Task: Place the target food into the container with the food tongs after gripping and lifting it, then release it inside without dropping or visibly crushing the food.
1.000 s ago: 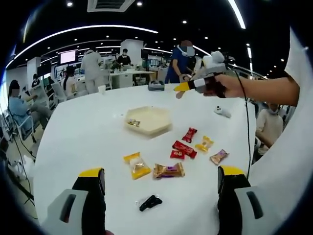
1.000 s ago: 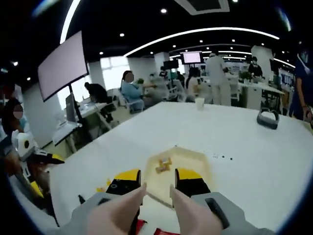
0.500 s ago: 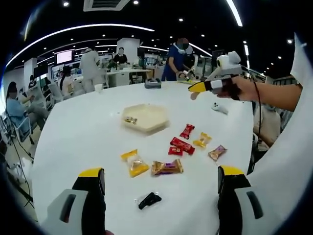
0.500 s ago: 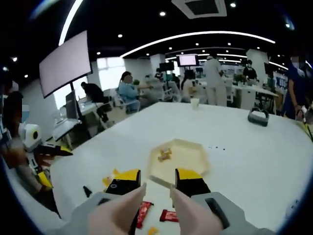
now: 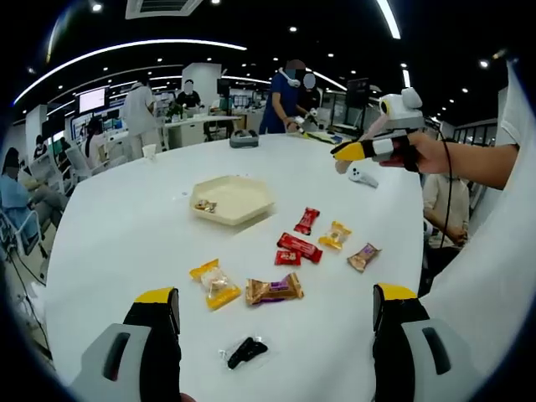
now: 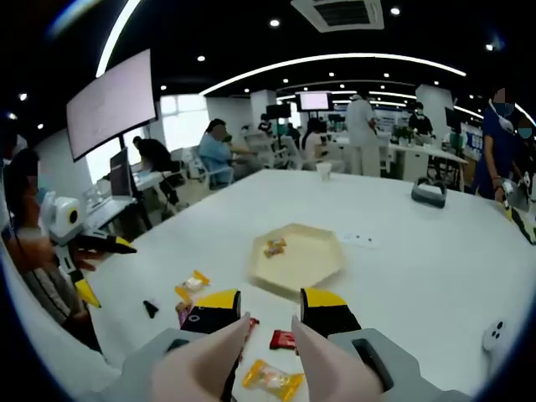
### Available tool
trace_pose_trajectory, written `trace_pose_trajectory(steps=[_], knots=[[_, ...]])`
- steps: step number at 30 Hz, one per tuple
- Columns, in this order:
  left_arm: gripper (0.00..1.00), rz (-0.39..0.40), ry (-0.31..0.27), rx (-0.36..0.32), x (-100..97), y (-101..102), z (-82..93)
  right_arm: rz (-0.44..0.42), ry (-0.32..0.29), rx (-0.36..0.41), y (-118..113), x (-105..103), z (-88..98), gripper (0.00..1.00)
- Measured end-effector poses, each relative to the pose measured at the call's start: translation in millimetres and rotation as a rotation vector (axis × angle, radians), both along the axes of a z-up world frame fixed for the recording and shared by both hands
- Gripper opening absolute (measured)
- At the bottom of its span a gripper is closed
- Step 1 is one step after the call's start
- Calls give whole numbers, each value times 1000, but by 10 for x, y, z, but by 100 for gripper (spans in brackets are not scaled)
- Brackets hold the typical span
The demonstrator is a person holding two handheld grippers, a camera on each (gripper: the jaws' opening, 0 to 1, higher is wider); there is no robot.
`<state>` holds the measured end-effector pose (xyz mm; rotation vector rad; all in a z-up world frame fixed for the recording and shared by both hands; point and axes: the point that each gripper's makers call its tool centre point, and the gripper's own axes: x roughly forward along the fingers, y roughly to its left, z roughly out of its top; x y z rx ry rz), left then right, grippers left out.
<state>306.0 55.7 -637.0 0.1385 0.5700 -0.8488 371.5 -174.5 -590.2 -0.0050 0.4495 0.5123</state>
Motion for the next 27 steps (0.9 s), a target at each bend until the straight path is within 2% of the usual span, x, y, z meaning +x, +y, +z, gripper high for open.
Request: trace_pose_trajectory(steps=[7, 13, 15, 20, 23, 27], knots=[[96, 23, 0, -2, 18, 13, 11, -2, 11, 10, -9, -73, -99, 27], [96, -12, 7, 31, -32, 8, -18, -2, 20, 22, 17, -149, -164, 28], [96, -3, -2, 20, 8, 15, 17, -2, 27, 23, 13, -154, -175, 28], [99, 24, 3, 22, 98, 32, -35, -1, 25, 12, 2, -166, -187, 28], [99, 0, 9, 29, 91, 23, -51, -5, 29, -4, -29, -159, -213, 27], [99, -3, -6, -1, 98, 18, 45, -24, 25, 9, -53, -182, -184, 27]])
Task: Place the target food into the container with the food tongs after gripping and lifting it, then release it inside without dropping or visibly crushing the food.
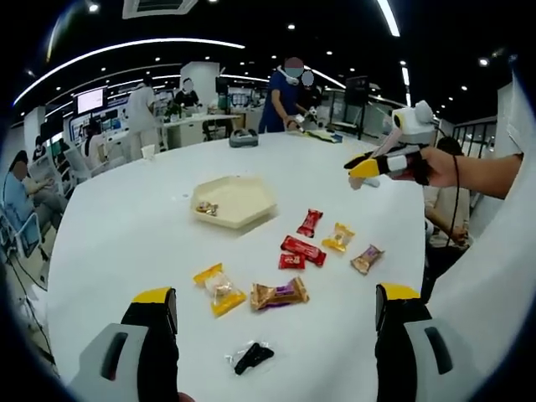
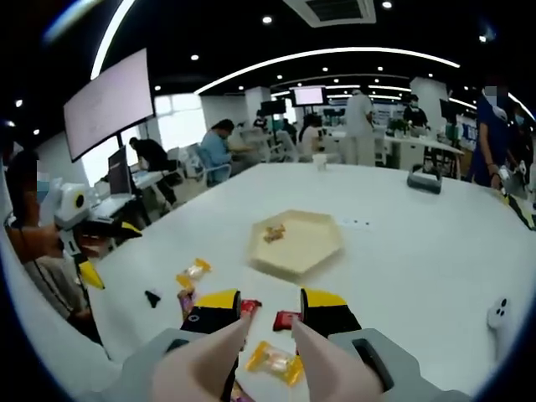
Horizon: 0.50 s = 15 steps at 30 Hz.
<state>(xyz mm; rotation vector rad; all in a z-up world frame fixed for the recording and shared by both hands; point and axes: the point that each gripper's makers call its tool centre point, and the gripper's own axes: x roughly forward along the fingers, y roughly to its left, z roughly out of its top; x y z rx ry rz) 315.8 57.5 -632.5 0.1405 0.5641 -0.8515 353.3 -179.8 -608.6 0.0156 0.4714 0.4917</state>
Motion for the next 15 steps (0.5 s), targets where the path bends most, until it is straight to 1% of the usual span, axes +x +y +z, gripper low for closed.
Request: trace_pose_trajectory(steps=[1, 3, 6, 7, 8, 11, 12, 13, 15], knots=[[99, 6, -7, 3, 24, 7, -14, -2, 3, 1, -22, -5, -11, 28], [99, 41, -3, 47, 87, 79, -94, -5, 8, 4, -42, -6, -18, 28], [99, 52, -2, 23, 113, 43, -63, -4, 11, -20, -106, -18, -21, 28], [99, 36, 2, 10, 105, -3, -54, -7, 10, -22, -123, -21, -20, 28], [99, 14, 3, 19, 93, -32, -75, -12, 6, -25, -143, -27, -17, 28], [99, -21, 8, 50, 70, -54, -136, -30, 4, -24, -181, -55, -12, 28], [99, -25, 7, 55, 67, -55, -135, -40, 6, -15, -189, -81, -4, 28], [99, -26, -4, 43, 77, -68, -97, -41, 6, -16, -187, -89, -5, 28], [99, -17, -6, 27, 111, -78, -80, -46, 7, -8, -181, -90, 1, 28]])
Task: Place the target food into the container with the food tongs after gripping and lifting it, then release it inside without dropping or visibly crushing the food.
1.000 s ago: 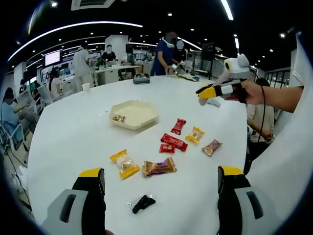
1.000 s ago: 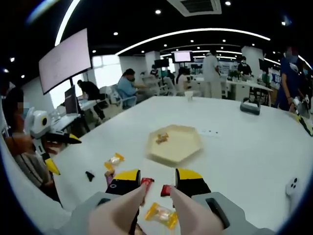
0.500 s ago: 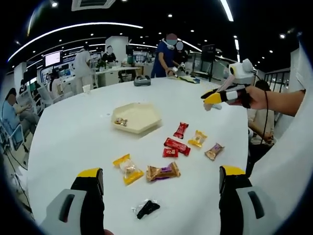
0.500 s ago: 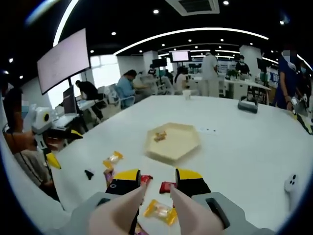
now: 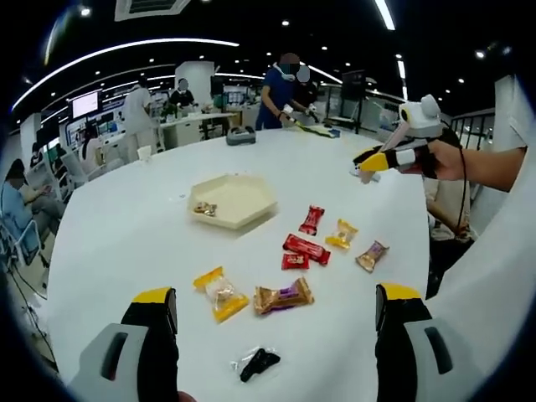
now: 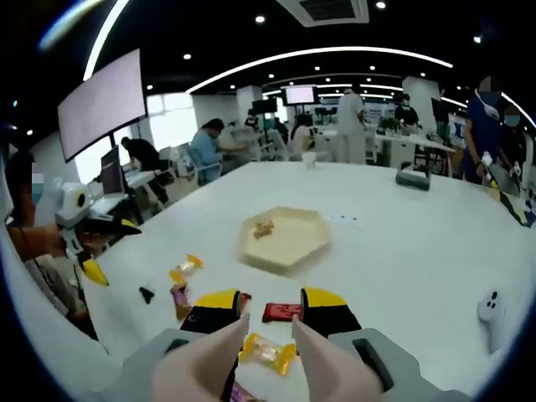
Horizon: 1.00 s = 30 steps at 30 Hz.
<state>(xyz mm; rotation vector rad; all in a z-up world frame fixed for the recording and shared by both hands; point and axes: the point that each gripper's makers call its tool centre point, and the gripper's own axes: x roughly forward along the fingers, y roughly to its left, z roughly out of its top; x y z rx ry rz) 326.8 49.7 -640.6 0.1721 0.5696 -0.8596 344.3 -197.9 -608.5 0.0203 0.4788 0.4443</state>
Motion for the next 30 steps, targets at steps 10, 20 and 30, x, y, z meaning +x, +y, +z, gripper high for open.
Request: trace_pose_trajectory(steps=[10, 20, 30], knots=[[99, -21, -5, 3, 37, -10, 27, 5, 2, 16, 166, 11, -31, 28], [99, 28, 7, -10, 10, 88, 13, 38, 22, 12, 247, 67, -73, 28], [98, 64, -11, 13, -111, -45, 73, 111, 9, 29, 365, 60, -84, 28]])
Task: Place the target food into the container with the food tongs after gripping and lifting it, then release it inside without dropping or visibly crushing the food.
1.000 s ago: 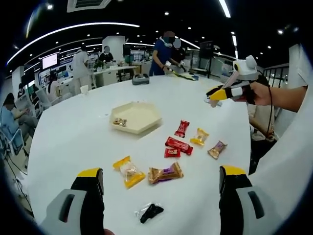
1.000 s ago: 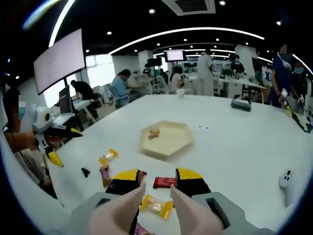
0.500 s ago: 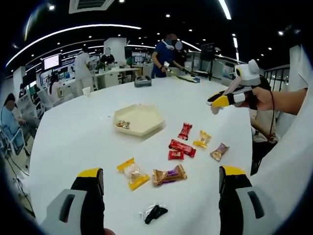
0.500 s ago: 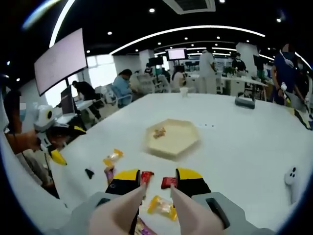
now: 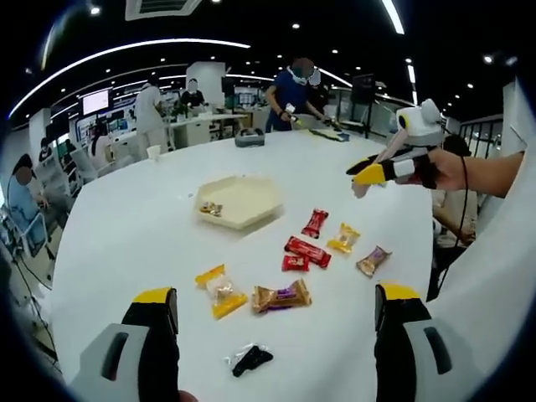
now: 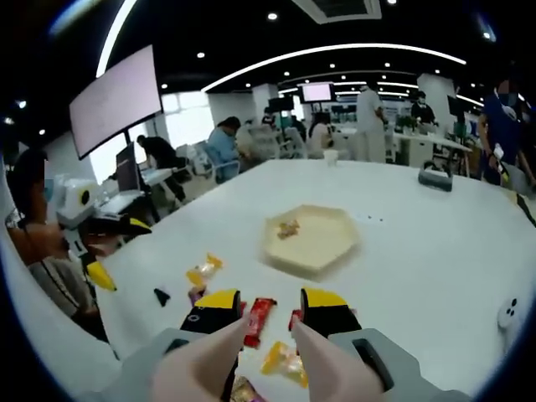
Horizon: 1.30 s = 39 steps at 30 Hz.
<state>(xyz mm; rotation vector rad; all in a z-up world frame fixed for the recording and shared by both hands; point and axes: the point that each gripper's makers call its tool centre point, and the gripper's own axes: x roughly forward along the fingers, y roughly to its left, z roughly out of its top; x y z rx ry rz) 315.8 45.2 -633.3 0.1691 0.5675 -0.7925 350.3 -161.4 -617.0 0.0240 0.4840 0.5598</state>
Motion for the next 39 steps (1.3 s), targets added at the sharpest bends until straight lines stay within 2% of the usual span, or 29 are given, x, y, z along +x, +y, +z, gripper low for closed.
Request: trace_pose_trajectory(steps=[1, 5, 8, 10, 13, 18, 20, 24, 27, 29, 33, 39], knots=[[98, 4, -1, 1, -1, -9, 7, 5, 3, 5, -11, 3, -9, 28], [99, 35, -2, -84, -31, -187, 170, 10, 12, -2, -89, -51, 27, 28], [98, -2, -3, -69, -75, -350, 178, 24, 8, -14, -152, -118, 48, 27], [98, -13, -3, -60, -84, -390, 181, 24, 8, -10, -178, -133, 49, 27], [98, -31, 2, -117, -143, -648, 341, 32, 6, -13, -232, -204, 36, 27], [98, -34, 2, -112, -237, -785, 382, 40, 14, -11, -252, -226, 14, 27], [98, -32, 7, -96, -331, -825, 369, 49, 11, 3, -233, -229, 23, 27], [98, -3, 10, -83, -475, -822, 357, 75, 18, 25, -160, -270, -26, 27], [98, 30, -7, -80, -625, -791, 411, 94, 28, 50, -88, -273, -87, 27], [98, 41, -11, -75, -724, -748, 406, 99, 29, 43, -56, -258, -118, 27], [98, 61, -6, -55, -846, -611, 386, 98, 27, 46, -3, -278, -17, 27], [98, 101, -19, -88, -788, -442, 379, 111, 39, 31, 119, -225, -59, 27]])
